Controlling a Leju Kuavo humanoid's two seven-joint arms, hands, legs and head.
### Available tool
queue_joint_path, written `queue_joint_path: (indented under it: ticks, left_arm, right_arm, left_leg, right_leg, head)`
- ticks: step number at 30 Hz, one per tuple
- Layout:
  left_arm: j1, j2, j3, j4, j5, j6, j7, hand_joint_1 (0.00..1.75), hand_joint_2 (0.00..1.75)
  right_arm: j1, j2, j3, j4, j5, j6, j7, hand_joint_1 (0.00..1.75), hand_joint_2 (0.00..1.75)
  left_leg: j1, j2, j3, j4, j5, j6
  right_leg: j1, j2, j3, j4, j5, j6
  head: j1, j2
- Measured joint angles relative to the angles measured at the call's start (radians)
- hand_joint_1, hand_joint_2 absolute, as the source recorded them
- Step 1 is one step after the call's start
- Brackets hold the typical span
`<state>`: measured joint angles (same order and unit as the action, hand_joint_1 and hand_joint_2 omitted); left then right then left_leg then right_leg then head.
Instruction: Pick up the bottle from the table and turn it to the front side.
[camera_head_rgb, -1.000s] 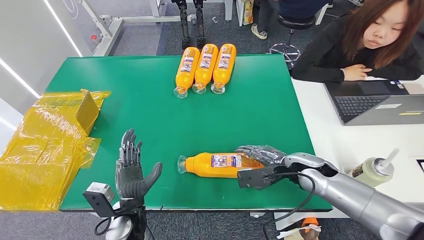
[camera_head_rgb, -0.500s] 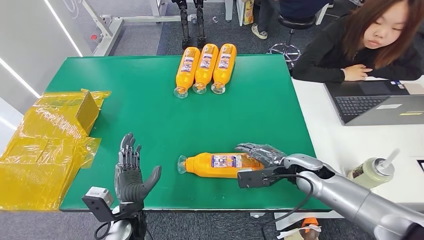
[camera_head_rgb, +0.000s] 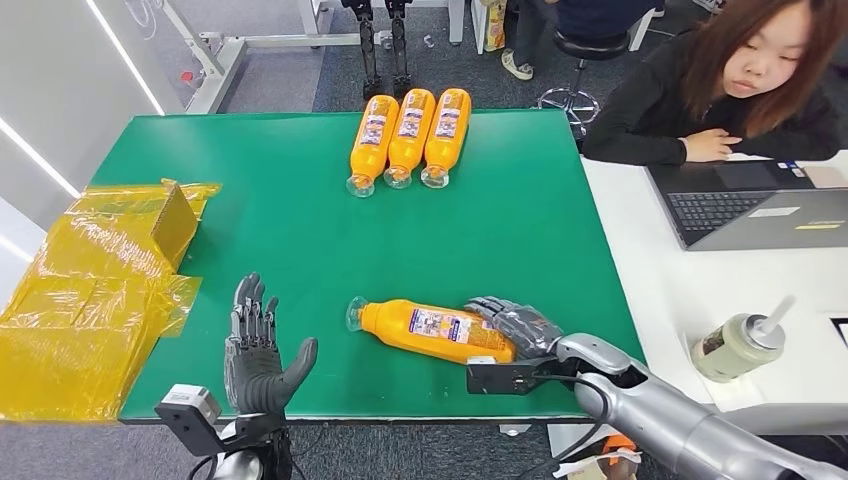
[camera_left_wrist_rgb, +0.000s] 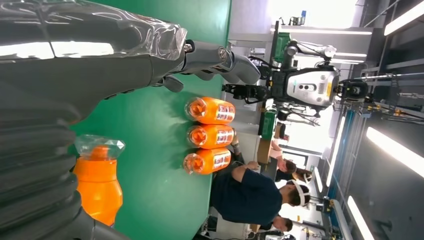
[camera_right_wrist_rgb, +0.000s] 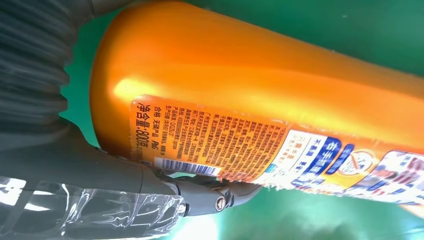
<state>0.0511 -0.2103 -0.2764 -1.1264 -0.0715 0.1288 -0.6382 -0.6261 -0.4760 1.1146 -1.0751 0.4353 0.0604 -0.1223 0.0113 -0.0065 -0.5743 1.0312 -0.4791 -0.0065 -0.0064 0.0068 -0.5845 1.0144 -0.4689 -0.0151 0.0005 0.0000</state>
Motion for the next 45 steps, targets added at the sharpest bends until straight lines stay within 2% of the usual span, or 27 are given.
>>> queue_joint_path:
  ticks: [3,4,9,14,33,39,45]
  left_arm:
    - [0.001,0.002,-0.002,-0.005,0.0,0.002,0.001,0.0,1.75]
    - [0.001,0.004,-0.002,-0.007,0.001,0.003,0.002,0.0,1.75]
    - [0.005,0.007,-0.003,-0.026,0.003,0.01,0.009,0.0,1.75]
    - [0.022,0.012,-0.013,-0.047,0.001,0.022,0.015,0.0,1.75]
    - [0.035,0.023,-0.045,-0.072,-0.019,0.021,0.038,0.0,1.75]
    - [0.027,0.022,-0.048,-0.069,-0.03,0.012,0.036,0.0,1.75]
    - [0.012,0.021,-0.056,-0.048,-0.044,-0.012,0.024,0.0,1.75]
  right_arm:
    - [0.004,0.024,-0.009,0.024,0.018,-0.016,-0.008,1.58,1.75]
    - [0.006,0.038,-0.014,0.038,0.033,-0.029,-0.015,1.75,1.75]
    - [0.03,0.11,-0.041,0.102,0.096,-0.09,-0.036,1.75,1.75]
    - [0.093,0.133,-0.085,0.094,0.164,-0.136,-0.011,1.75,1.75]
    - [0.219,0.131,-0.207,-0.019,0.202,-0.154,-0.002,1.75,1.75]
    - [0.312,0.113,-0.264,-0.122,0.217,-0.214,-0.002,1.75,1.75]
    - [0.474,0.103,-0.344,-0.265,0.295,-0.294,0.015,1.75,1.75]
  left_leg:
    - [0.0,0.001,0.001,0.0,0.0,0.0]
    - [0.0,0.001,0.001,0.0,0.0,0.0]
    - [0.0,0.006,0.004,-0.001,0.0,0.0]
    - [0.0,0.006,0.005,-0.001,0.0,0.0]
    - [0.0,0.005,0.005,-0.001,0.0,0.0]
    - [0.0,0.004,0.003,-0.001,-0.001,0.0]
    - [0.0,0.002,0.0,-0.001,-0.001,0.0]
  right_leg:
    - [0.0,0.001,0.001,0.0,0.0,0.0]
    - [0.0,0.001,0.001,0.0,0.0,0.0]
    - [0.0,0.005,0.002,0.0,0.001,-0.001]
    - [0.0,0.005,0.003,0.0,0.001,-0.001]
    - [0.0,0.004,0.003,0.0,0.001,-0.001]
    - [0.0,0.003,0.002,-0.001,0.001,-0.001]
    - [0.0,0.001,0.0,0.0,0.0,0.0]
  head:
    - [0.0,0.0]
    - [0.0,0.0]
    - [0.0,0.0]
    - [0.0,0.0]
    - [0.0,0.0]
    - [0.0,0.0]
    - [0.0,0.0]
